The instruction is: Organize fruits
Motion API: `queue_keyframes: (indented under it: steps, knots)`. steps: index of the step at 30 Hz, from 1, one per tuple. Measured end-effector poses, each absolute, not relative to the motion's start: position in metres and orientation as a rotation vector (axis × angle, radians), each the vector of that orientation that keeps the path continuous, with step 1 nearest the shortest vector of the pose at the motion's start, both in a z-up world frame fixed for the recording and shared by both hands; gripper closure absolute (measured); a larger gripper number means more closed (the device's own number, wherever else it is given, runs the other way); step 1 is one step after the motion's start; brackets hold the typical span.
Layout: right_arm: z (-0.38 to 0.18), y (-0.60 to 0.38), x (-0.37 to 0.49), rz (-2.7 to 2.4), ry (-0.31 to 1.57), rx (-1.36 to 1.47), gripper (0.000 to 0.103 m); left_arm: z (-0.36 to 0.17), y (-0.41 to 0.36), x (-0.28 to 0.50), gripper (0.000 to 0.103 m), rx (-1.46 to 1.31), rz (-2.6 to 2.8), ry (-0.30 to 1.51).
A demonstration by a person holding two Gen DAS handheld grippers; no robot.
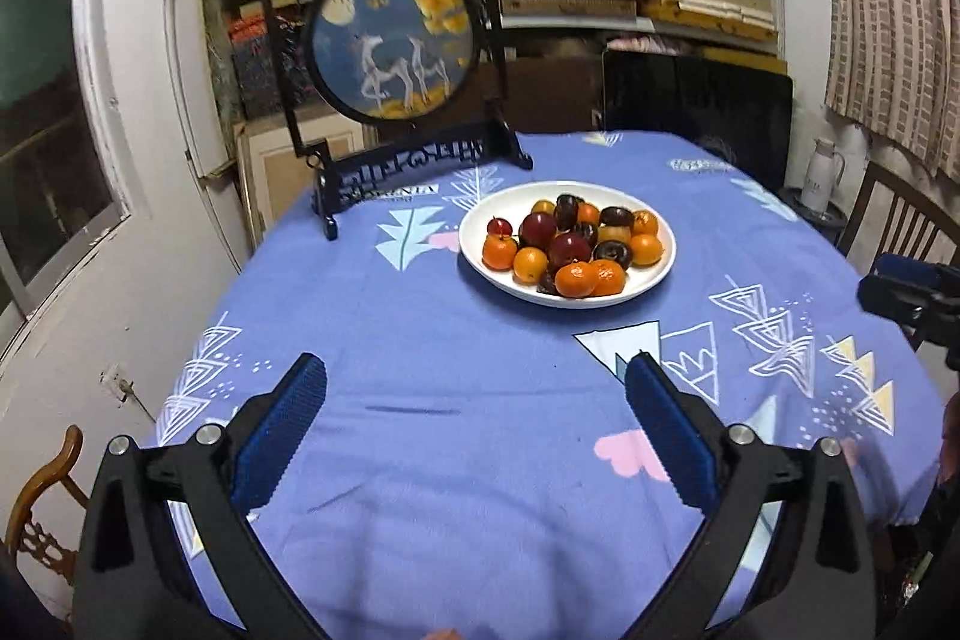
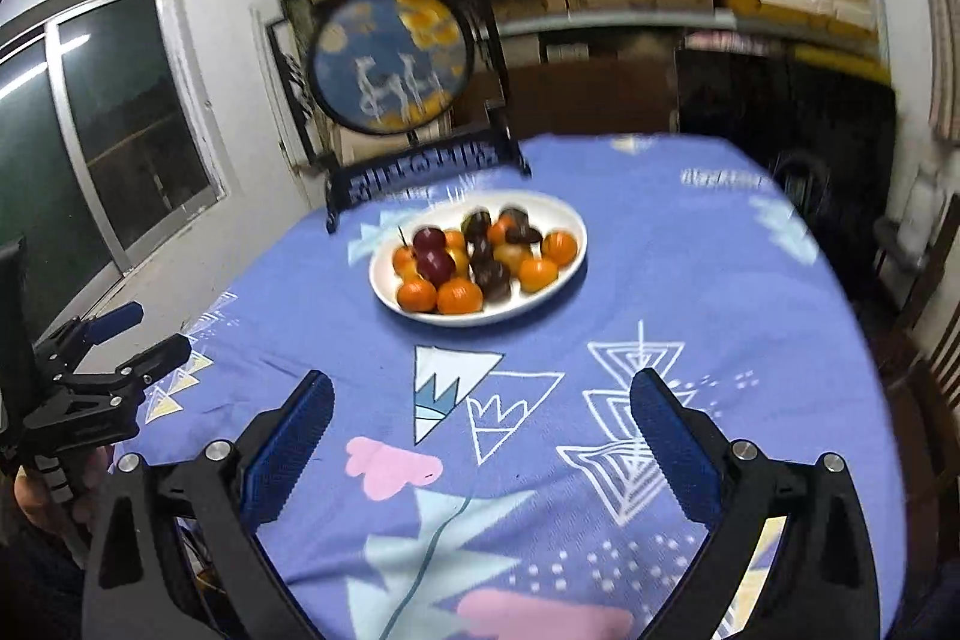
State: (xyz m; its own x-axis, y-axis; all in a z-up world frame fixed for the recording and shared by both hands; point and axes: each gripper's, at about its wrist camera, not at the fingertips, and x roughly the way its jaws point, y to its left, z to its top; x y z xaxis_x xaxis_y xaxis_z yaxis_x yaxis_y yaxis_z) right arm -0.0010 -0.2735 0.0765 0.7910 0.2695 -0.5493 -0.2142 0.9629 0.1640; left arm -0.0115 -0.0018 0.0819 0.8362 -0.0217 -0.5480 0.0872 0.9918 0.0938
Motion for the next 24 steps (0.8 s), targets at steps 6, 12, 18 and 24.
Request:
queue_keyframes:
  steps: [6, 12, 18, 24]
  knots:
    - [0.085, -0.278, -0.039, 0.244, 0.549, 0.109, 0.003, 0.085, 0.003, -0.050, 0.005, 0.108, -0.026, 0.544]
    - [0.074, -0.276, -0.053, 0.220, 0.571, 0.102, 0.003, 0.081, 0.006, -0.064, 0.005, 0.095, -0.012, 0.552]
    - [0.070, -0.274, -0.062, 0.220, 0.576, 0.107, 0.003, 0.079, 0.007, -0.068, 0.005, 0.098, -0.013, 0.554]
    - [0.068, -0.268, -0.065, 0.228, 0.579, 0.096, 0.003, 0.081, 0.009, -0.071, 0.005, 0.085, -0.010, 0.547]
